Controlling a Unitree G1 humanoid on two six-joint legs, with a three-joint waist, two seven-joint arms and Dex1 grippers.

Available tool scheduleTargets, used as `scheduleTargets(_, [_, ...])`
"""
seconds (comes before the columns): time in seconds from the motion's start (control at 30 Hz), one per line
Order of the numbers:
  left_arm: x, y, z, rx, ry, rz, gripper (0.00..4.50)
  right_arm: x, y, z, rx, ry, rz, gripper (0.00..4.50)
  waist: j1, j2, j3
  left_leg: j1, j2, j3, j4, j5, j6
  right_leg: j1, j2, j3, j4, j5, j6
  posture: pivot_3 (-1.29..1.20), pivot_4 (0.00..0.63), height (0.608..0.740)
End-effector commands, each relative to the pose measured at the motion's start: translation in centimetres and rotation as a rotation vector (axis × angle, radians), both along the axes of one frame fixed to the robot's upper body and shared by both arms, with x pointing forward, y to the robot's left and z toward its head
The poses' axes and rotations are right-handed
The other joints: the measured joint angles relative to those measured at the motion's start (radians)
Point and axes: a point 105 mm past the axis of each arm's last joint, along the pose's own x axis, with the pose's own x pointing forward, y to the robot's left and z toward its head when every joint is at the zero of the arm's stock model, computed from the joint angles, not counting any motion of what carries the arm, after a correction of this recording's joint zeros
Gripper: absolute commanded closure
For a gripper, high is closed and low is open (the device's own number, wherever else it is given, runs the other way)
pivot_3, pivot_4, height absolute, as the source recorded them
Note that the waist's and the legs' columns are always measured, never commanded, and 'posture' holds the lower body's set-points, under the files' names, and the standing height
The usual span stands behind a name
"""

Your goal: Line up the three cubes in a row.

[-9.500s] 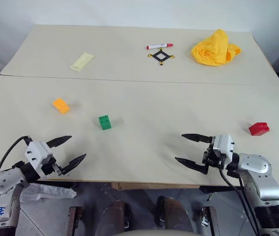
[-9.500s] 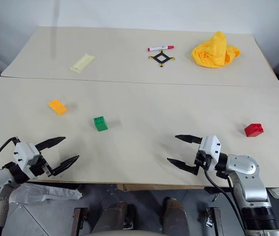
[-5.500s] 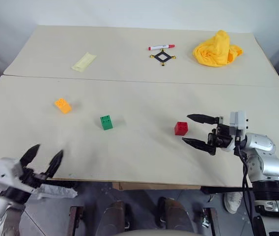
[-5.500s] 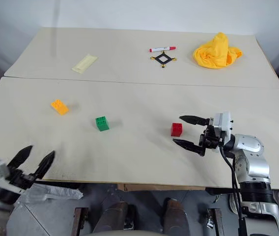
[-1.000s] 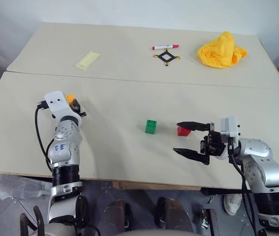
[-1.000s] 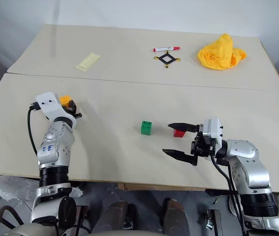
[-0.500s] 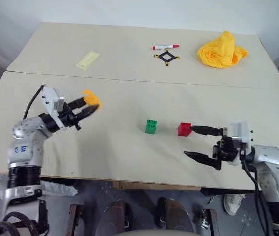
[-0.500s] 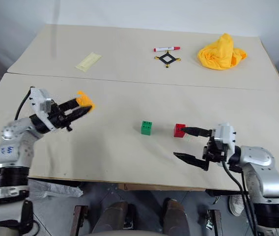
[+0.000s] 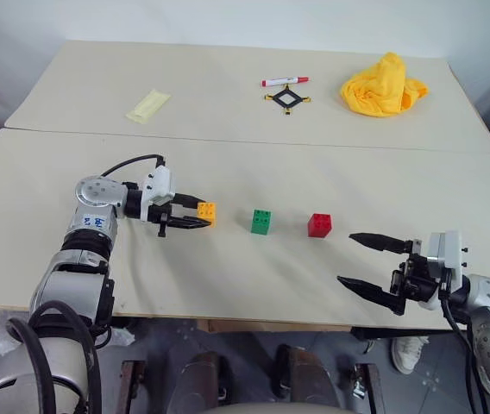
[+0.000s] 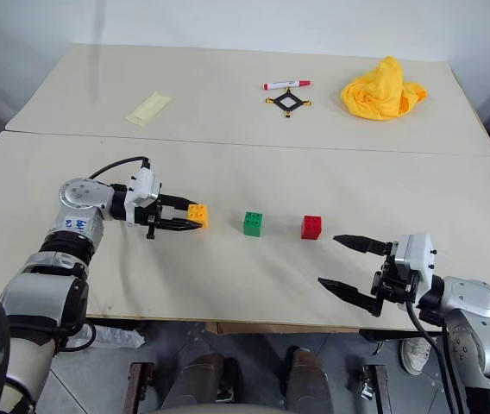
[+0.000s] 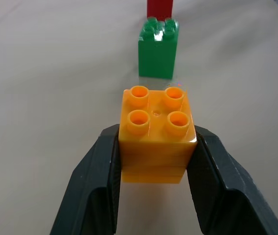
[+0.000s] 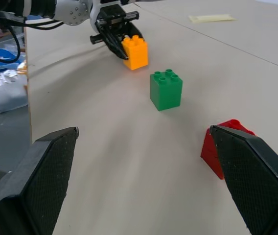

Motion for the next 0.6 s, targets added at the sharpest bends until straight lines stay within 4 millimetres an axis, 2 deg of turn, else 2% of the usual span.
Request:
scheduleTargets(0.03, [0.4,-0.4,0.3,0.020,-0.020,0.004,3.01,-0.5,0.1,1.1,0.006,-0.042,-0.002,0.00,0.001,0.000,0.000,0.000,0.000,0.000,0.000,0.000,0.000,0.000,0.000,0.000,0.000,0.000,0.000,0.00,0.150,0.740])
scheduleTargets(0.2, [0.5,-0.1,-0.4,0.058,0.014,0.021,3.01,-0.7,0.4,1.0,0.008,-0.035,0.003,0.00,0.004,0.000,0.000,0.000,0.001,-0.001,0.000,0.000,0.001,0.000,-0.002,0.000,0.001,0.000,0.000,0.00,0.150,0.740])
scheduleTargets(0.27, [0.5,0.3,-0.5,0.054,0.024,0.042,2.29,-0.6,0.7,0.8,0.007,-0.026,0.025,0.00,0.003,0.000,0.000,0.000,0.001,-0.001,0.000,0.000,0.001,0.000,-0.002,0.000,0.001,0.000,0.000,0.00,0.150,0.740])
scheduleTargets(0.33, [0.7,0.7,-0.3,0.041,0.006,0.067,1.79,-0.5,1.1,0.6,0.005,-0.020,0.052,0.00,0.001,0.000,0.000,0.000,0.001,-0.001,0.000,0.000,0.001,0.000,-0.002,0.000,0.001,0.000,0.000,0.00,0.150,0.740])
scheduleTargets(0.5, [0.1,2.2,2.4,-0.112,-0.044,0.056,0.21,0.6,1.3,1.4,-0.011,-0.056,0.121,0.00,-0.009,0.000,0.000,0.000,0.003,-0.001,0.000,0.000,0.001,0.000,-0.002,0.000,0.001,0.000,0.000,0.00,0.150,0.740])
scheduleTargets(0.53, [-0.3,2.9,2.9,-0.141,-0.041,0.053,0.05,0.9,1.3,1.8,-0.016,-0.068,0.140,0.00,-0.010,0.000,0.000,0.000,0.003,-0.001,0.001,0.000,0.001,0.000,-0.001,0.000,0.002,0.000,0.000,0.00,0.150,0.740])
scheduleTargets(0.6, [-0.7,4.3,3.6,-0.162,-0.094,0.086,0.05,1.2,0.9,2.3,-0.021,-0.072,0.174,0.00,-0.020,0.000,0.000,0.000,0.003,-0.001,0.001,0.000,0.001,0.000,-0.002,0.000,0.002,0.000,0.000,0.00,0.150,0.740])
